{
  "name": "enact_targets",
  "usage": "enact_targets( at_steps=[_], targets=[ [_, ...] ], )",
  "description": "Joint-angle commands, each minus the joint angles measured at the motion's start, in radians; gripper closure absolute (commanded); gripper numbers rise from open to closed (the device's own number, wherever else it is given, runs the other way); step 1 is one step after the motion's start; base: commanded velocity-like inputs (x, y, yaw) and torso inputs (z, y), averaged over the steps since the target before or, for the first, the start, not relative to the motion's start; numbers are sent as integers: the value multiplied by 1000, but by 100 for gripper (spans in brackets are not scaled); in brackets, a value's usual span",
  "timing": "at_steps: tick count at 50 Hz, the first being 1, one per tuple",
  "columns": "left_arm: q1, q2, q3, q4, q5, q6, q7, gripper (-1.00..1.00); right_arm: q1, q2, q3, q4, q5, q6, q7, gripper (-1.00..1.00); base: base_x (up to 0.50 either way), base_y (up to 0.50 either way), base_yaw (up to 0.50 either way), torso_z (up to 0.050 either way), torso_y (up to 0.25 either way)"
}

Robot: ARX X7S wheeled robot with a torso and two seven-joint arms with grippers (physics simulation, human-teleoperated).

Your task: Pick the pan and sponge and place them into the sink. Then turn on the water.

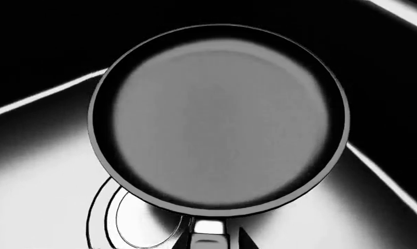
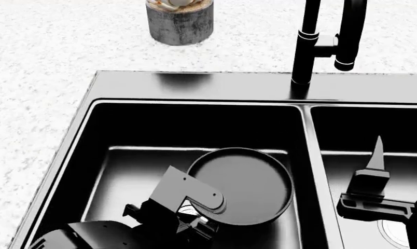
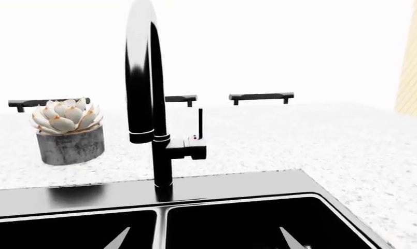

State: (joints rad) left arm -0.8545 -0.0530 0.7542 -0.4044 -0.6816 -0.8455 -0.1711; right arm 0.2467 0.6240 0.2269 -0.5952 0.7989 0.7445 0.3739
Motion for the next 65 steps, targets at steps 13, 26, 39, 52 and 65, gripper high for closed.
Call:
enact_targets(
  at_steps=[13,26,39,52,65],
  targets=[
    [-78,47,101,-206,-54,138,-24,100,-21,-2,6,-3,3,-12,-1,-100,0,0,0,1,2],
    [-76,34,146,-190,-113,132,-33,-100,-25,-3,6,-2,4,-15,0,-100,0,0,0,0,2],
    [-80,-47,105,31,-187,71,-133,-100,-27,-9,4,12,4,-25,-4,-100,0,0,0,0,0],
    [-131,-225,-23,394,-266,37,-259,-100,-31,-42,7,27,7,-68,-20,-100,0,0,0,0,0],
    [-16,-465,-209,635,-319,127,-344,-100,-15,-18,38,-11,36,-76,-33,-100,0,0,0,0,0]
  ],
)
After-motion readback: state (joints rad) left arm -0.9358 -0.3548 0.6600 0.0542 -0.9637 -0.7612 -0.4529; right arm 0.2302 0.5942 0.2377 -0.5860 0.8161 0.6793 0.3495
